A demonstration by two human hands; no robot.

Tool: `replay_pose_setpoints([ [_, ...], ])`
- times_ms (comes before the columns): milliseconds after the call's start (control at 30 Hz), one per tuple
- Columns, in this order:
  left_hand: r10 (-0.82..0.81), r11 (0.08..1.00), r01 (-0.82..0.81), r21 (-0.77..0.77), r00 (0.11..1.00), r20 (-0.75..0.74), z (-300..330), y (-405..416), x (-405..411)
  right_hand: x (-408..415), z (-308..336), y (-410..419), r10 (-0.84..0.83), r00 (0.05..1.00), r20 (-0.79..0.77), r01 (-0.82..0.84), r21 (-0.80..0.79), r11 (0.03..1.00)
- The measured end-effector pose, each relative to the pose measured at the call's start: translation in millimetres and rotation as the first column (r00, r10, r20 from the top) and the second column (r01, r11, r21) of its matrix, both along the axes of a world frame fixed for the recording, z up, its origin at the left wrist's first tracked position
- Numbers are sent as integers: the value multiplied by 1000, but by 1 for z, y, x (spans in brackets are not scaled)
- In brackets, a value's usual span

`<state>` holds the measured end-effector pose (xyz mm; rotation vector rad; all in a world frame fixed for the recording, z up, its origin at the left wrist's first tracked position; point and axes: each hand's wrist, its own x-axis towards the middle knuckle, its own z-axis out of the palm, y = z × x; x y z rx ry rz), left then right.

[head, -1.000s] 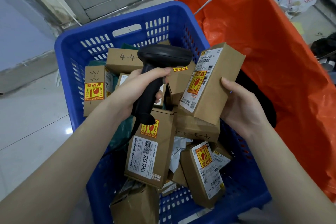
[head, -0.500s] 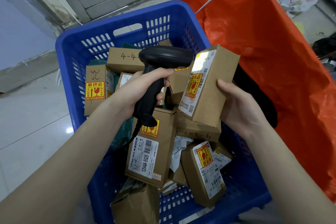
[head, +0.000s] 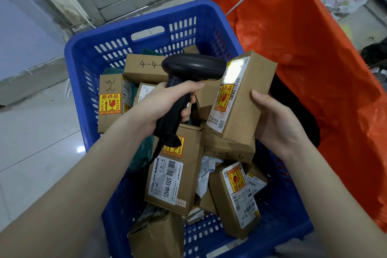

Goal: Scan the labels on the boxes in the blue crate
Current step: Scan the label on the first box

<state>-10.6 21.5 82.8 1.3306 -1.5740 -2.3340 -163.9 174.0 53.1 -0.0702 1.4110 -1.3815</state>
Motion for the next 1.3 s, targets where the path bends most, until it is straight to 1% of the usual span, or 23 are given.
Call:
replay_pose_setpoints([
  [300,50,999,-50,6,999,5,-3,-3,2,-1,2,0,-14,1000,7,14,0,1000],
  [667,35,999,-35,32,999,-10,-4,-4,3,-4,-1,0,-70,998,-7,70,-6,998],
  [933,55,998,-55,19,998,2,-4,-4,3,-4,-2,0,-57,998,-21,57,6,998],
  [1067,63,998,-63,-13,998,9,-4,-3,3,-3,-2,0,-50,998,-26,51,29,998],
  [1300,82,996,-81,-45,997,15,-4,-3,2,-2,-3,-2,-14,997,-71,18,56,998],
])
